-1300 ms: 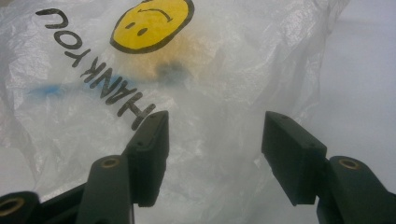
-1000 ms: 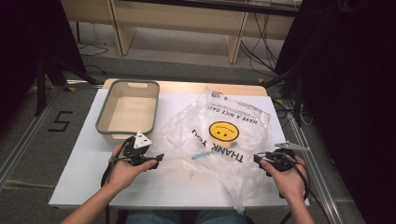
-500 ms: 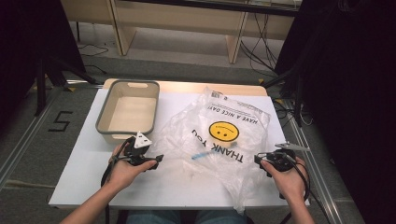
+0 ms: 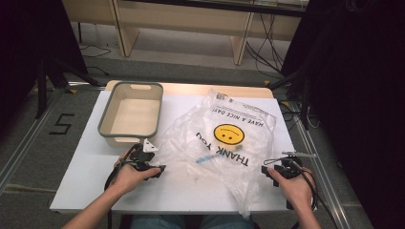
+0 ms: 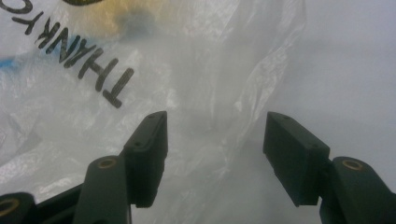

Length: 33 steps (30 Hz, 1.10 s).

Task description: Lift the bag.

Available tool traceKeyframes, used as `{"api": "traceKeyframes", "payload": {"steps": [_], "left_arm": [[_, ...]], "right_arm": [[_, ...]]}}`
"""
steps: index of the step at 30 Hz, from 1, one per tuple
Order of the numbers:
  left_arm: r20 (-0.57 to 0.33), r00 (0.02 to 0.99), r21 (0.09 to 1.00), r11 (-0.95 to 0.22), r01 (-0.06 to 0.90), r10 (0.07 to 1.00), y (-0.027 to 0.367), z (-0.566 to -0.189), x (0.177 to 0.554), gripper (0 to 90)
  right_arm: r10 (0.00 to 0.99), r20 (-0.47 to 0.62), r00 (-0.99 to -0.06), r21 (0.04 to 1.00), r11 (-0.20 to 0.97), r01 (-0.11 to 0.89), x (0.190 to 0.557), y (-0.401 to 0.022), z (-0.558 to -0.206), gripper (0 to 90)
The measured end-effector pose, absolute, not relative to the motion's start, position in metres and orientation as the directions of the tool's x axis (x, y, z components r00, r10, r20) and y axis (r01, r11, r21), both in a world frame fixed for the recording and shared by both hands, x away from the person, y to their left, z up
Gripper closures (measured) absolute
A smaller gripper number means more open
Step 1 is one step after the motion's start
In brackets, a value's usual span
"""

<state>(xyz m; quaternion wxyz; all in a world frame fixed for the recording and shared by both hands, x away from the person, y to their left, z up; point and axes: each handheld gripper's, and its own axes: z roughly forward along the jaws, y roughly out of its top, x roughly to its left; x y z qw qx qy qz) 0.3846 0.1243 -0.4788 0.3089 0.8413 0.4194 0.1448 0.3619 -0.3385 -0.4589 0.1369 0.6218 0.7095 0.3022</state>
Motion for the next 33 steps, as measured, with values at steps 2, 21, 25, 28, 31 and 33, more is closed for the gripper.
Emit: {"api": "traceKeyframes", "payload": {"steps": [2,21,25,28,31,33], "left_arm": [[-0.008,0.604,0.638,-0.461,0.617,0.797,0.125,-0.479,0.385,40.1],[0.019,0.61,0.597,-0.498,0.629,0.792,0.127,-0.479,0.388,84.0],[-0.009,0.606,0.6,-0.481,0.639,0.795,0.126,-0.478,0.389,88.8],[-0.009,0.619,0.598,-0.492,0.633,0.785,0.124,-0.476,0.388,89.2],[-0.017,0.629,0.601,-0.495,0.627,0.777,0.12,-0.473,0.385,89.3],[-0.02,0.639,0.603,-0.501,0.621,0.769,0.116,-0.472,0.382,89.4]], "right_arm": [[0.964,0.182,-0.194,0.585,0.052,0.809,0.362,-0.337,-0.462,41.8],[0.969,0.047,-0.241,0.536,0.179,0.825,0.36,-0.322,-0.467,82.3],[0.967,0.064,-0.247,0.538,0.175,0.825,0.364,-0.326,-0.467,90.0],[0.966,0.058,-0.252,0.544,0.181,0.819,0.367,-0.327,-0.467,90.0],[0.968,0.045,-0.248,0.558,0.182,0.81,0.371,-0.329,-0.466,90.0],[0.969,0.034,-0.246,0.572,0.183,0.8,0.373,-0.332,-0.465,90.0]]}}
